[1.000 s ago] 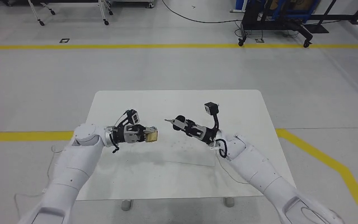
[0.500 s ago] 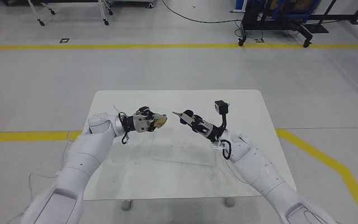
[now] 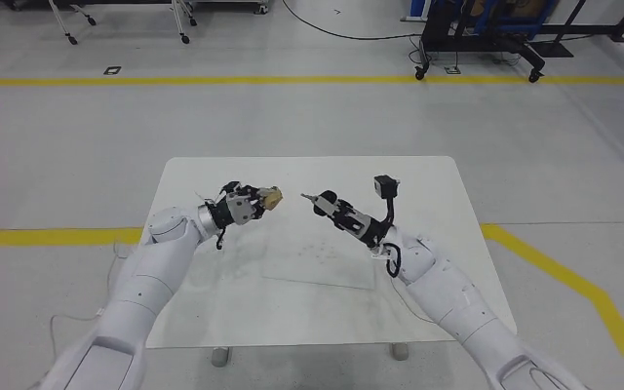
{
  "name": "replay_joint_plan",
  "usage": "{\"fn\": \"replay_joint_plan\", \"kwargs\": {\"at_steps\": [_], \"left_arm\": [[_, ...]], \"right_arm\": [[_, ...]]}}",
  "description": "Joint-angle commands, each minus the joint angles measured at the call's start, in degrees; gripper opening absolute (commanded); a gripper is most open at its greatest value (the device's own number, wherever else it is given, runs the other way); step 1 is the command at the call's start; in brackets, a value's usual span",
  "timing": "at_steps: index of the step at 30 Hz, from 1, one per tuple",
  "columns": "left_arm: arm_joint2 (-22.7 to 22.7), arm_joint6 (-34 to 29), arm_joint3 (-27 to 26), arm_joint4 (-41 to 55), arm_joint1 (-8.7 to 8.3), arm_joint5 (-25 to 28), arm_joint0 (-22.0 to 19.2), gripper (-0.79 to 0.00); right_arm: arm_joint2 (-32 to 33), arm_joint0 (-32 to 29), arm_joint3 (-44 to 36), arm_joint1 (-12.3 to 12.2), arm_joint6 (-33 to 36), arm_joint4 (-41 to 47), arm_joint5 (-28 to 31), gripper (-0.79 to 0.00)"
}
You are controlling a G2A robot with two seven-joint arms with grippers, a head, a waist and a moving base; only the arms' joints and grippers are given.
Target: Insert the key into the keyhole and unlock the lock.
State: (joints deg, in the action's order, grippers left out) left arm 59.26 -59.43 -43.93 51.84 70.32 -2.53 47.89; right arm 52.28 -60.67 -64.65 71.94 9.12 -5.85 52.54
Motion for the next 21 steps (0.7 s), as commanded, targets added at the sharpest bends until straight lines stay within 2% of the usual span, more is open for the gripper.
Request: {"fn": "replay_joint_plan", "kwargs": {"at_steps": [1, 3, 7, 10, 12, 15, 21], "left_arm": [[-0.68, 9.58, -2.24, -0.99, 0.47, 4.11, 1.81, -0.785], [-0.79, 12.97, -4.49, -2.44, 0.64, 7.01, 2.98, -0.785], [-0.85, 17.96, -8.86, -6.81, 0.58, 10.44, 5.06, -0.785], [0.48, 19.72, -11.73, -7.65, 0.28, 12.53, 6.98, -0.785], [1.19, 19.13, -13.21, -7.71, 0.05, 12.14, 8.22, -0.785], [2.13, 19.21, -14.93, -9.18, -0.29, 12.14, 9.35, -0.785], [3.57, 18.82, -17.76, -10.86, -0.69, 11.64, 11.04, -0.785]], "right_arm": [[0.87, -1.2, -1.89, 0.01, -2.81, -2.91, -6.08, -0.785], [0.67, -3.29, -4.52, 0.28, -5.03, -2.43, -10.11, -0.785], [-0.81, -4.67, -8.74, 0.88, -3.89, -1.89, -19.81, -0.785], [-2.19, -5.35, -10.75, 1.43, -3.14, -1.28, -25.37, -0.785], [-2.71, -5.43, -11.31, 1.74, -3.97, -2.41, -28.25, -0.785], [-3.21, -5.53, -11.51, 2.28, -6.75, -4.01, -31.4, -0.785], [-3.84, -4.9, -10.16, 3.23, -6.58, -1.99, -31.09, -0.785]]}}
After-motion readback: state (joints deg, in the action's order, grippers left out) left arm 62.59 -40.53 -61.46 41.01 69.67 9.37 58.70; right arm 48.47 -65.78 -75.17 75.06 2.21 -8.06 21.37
